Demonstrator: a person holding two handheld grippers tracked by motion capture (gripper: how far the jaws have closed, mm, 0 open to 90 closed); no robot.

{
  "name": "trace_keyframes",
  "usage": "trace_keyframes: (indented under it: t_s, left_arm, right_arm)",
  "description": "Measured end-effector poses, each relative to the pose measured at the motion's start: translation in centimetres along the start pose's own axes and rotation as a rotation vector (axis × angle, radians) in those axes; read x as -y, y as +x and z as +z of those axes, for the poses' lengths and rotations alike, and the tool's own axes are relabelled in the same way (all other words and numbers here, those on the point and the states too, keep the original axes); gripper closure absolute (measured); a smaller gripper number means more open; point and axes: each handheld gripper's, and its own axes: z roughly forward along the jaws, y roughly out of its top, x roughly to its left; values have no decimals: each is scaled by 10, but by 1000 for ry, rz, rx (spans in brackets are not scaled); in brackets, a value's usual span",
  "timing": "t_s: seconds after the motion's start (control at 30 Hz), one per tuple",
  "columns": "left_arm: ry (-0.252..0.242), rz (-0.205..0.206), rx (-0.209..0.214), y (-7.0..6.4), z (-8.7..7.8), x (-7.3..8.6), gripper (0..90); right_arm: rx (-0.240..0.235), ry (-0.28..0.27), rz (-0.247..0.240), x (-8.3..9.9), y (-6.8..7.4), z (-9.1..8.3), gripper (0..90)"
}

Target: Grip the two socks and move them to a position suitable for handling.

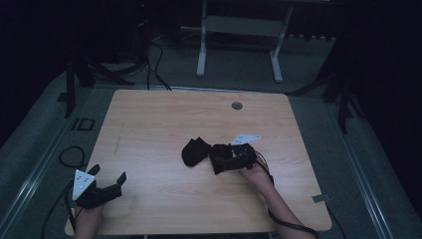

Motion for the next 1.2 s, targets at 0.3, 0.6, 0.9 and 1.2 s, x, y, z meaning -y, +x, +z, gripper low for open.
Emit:
trace_keyframes:
  t_s: [0.3,0.6,0.9,1.2]
  left_arm:
    - [-2,-6,-1,1,-1,0,25]
    - [-3,-2,2,-1,0,0,25]
    - [-4,-10,0,0,-1,0,25]
    - [-8,-2,2,-1,-1,0,25]
  right_arm:
    - [35,85,-21,9,-4,23,258]
    - [84,23,8,16,-4,19,595]
    - [126,44,28,8,3,11,756]
    - [79,-49,3,-6,25,-40,757]
